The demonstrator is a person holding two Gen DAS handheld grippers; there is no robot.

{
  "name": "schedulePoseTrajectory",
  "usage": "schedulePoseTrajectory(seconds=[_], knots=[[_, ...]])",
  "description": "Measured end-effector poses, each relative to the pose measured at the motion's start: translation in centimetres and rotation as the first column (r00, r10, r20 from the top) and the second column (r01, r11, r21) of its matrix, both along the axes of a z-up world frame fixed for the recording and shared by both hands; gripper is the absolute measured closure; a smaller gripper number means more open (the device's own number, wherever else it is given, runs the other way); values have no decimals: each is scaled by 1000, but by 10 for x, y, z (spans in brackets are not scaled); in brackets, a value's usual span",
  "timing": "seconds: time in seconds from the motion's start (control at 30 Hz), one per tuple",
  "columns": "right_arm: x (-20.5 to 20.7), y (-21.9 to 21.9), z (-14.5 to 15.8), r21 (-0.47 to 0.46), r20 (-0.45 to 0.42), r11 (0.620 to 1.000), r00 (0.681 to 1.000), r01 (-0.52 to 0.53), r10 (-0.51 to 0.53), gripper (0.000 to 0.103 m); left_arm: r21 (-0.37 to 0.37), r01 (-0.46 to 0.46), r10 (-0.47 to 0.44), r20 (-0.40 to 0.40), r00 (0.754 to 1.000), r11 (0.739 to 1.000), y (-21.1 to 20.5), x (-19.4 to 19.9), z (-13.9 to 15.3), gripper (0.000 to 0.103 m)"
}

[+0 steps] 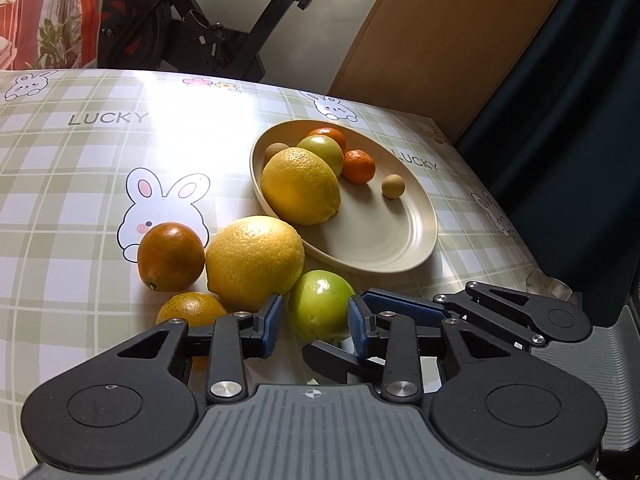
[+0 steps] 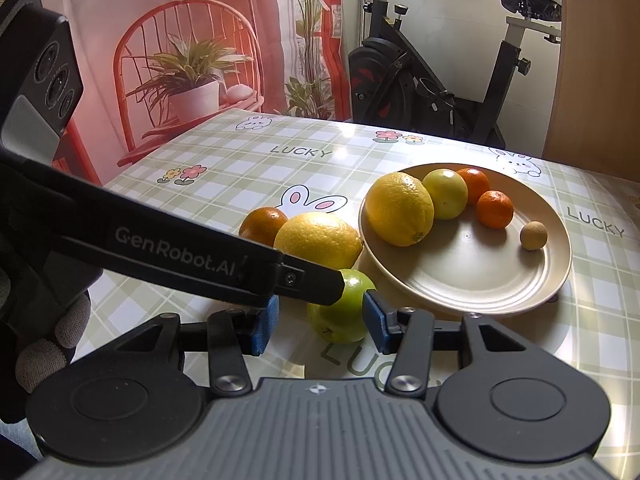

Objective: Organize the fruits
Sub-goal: 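Close the left gripper on the green apple and lift it, then carry the green apple in the left gripper over the beige plate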

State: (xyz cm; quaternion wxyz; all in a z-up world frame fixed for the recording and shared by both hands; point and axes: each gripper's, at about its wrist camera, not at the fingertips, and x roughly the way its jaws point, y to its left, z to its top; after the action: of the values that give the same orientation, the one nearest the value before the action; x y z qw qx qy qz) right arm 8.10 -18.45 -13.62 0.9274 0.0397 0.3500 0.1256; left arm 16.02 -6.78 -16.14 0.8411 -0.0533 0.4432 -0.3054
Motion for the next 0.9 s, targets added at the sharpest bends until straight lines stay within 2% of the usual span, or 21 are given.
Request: schedulePoseTrajectory(seconds=[0.37,0.63,0.9], knots=[[5,-5,-7,4,-29,1000,999,20,-20,53,-44,-9,8,-32,999,999,4,4,-7,65],[21,-11,-24,34,-95,999,995,27,-24,53,-55,-11,9,-45,999,998,4,6,-9,61],[27,-7,-22,27,-90,999,996,22,-20,53,-61,-22,19,-46,999,998,5,5,-10,59]])
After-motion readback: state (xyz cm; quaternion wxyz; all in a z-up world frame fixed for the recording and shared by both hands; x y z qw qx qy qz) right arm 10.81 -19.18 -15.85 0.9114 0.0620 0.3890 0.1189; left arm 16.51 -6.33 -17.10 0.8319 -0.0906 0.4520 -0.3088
